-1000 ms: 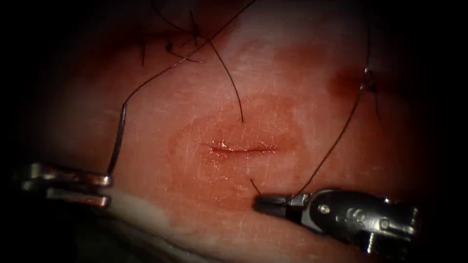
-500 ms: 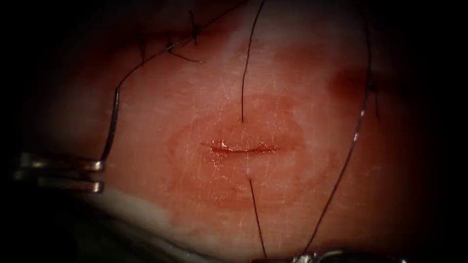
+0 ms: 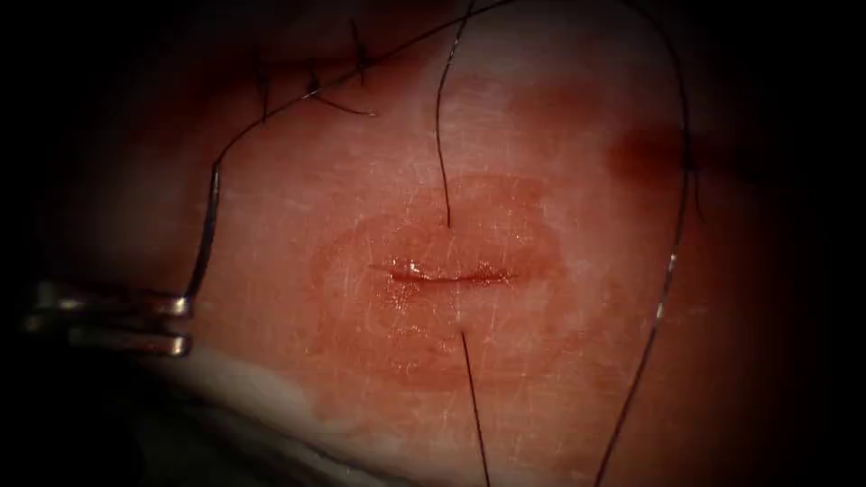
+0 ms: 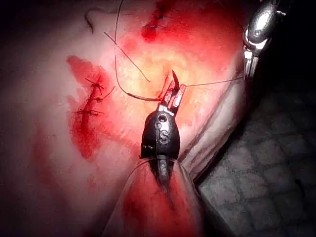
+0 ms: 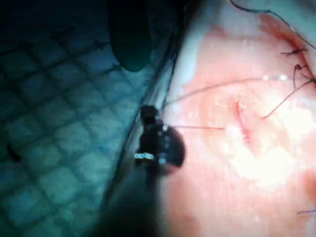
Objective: Wound Closure
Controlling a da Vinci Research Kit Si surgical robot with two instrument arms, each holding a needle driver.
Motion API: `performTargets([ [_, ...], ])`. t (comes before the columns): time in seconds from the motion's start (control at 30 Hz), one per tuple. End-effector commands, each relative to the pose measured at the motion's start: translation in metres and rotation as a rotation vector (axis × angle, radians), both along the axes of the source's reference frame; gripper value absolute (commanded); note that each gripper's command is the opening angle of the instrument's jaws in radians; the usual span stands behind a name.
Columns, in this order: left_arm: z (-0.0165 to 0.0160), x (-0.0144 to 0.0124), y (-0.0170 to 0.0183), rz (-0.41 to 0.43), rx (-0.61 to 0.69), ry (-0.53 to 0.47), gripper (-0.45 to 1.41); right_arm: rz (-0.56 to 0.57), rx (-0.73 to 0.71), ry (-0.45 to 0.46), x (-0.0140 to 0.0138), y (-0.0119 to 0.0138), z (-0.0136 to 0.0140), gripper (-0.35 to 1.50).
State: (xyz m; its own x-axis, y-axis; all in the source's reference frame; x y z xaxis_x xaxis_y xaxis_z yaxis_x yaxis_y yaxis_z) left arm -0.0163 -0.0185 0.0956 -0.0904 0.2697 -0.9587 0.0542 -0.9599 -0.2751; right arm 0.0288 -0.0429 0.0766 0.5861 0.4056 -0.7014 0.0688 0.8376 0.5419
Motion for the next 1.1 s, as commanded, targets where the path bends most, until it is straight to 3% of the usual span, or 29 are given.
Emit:
performTargets([
  [0.03, 0.0008, -0.0005, -0.0005, 0.001, 0.003, -0.001, -0.45, -0.015, 0.014, 0.001, 0.0004, -0.0010, 0.0004, -0.35],
  [0.4, 0.0008, -0.0005, -0.0005, -0.002, -0.003, 0.001, -0.45, -0.093, 0.067, 0.035, 0.0004, -0.0031, -0.0016, -0.35],
  [0.5, 0.0008, -0.0005, -0.0005, -0.002, -0.003, 0.001, -0.45, -0.044, 0.043, 0.083, 0.0010, -0.0024, -0.0019, -0.35],
  [0.57, 0.0008, -0.0005, -0.0005, -0.002, -0.003, 0.001, -0.45, -0.013, -0.053, 0.091, 0.0011, -0.0014, -0.0020, 0.22],
  [0.6, 0.0007, -0.0005, -0.0005, -0.004, -0.002, -0.001, -0.45, 0.005, -0.103, 0.091, 0.0010, -0.0006, -0.0020, 0.63],
  [0.63, 0.0007, -0.0005, -0.0005, -0.004, -0.002, -0.001, -0.45, 0.027, -0.131, 0.084, 0.0008, -0.0001, -0.0020, 0.84],
  [0.7, 0.0007, -0.0005, -0.0005, -0.004, -0.002, -0.001, -0.45, 0.071, -0.178, 0.065, 0.0001, 0.0011, -0.0022, 1.03],
  [0.93, 0.0007, -0.0004, -0.0005, -0.004, -0.002, -0.001, -0.45, 0.107, -0.256, 0.045, -0.0044, 0.0047, -0.0022, 1.08],
  [1.1, 0.0008, -0.0004, -0.0005, -0.004, -0.003, -0.001, -0.45, 0.148, -0.295, 0.008, -0.0053, 0.0064, -0.0004, 1.06],
])
